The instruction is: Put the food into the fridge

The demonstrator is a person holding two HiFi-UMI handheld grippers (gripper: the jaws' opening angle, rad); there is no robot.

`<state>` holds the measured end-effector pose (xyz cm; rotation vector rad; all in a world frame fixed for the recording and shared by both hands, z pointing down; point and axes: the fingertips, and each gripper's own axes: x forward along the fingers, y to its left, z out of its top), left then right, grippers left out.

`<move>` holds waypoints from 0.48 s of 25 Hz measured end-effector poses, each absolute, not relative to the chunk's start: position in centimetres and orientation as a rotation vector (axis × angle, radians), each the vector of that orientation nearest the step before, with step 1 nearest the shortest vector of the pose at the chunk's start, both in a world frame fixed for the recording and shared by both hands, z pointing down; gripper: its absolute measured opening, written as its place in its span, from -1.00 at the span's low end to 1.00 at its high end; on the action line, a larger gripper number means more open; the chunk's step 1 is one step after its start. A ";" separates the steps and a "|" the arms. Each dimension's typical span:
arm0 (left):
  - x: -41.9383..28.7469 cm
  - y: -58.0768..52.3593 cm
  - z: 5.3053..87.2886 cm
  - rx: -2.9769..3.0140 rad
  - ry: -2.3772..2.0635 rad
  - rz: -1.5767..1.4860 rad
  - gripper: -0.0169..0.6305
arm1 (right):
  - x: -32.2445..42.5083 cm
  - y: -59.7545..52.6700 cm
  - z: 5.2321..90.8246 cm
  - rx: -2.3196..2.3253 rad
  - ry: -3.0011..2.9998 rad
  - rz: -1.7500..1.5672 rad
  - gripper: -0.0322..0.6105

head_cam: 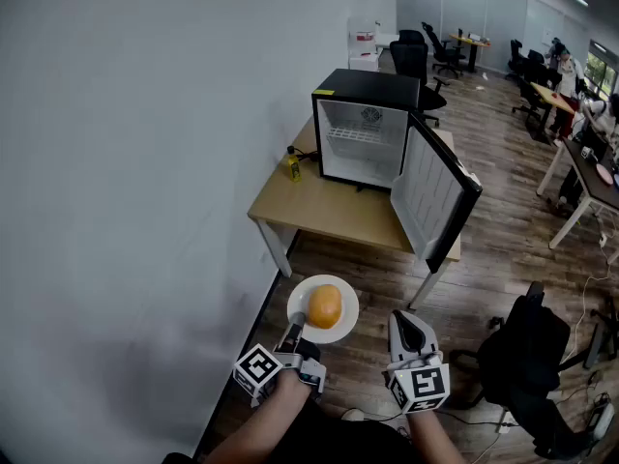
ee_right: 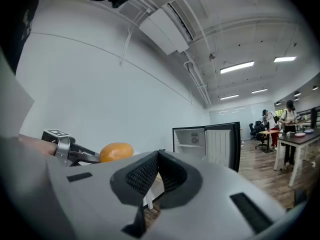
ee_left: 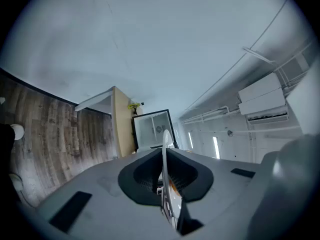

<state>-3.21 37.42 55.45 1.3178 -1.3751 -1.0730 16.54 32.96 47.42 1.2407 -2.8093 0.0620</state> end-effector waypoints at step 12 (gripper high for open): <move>-3.0 35.8 56.4 1.311 -1.360 -1.059 -0.87 | 17.1 32.8 48.9 1.208 -2.782 0.023 -0.71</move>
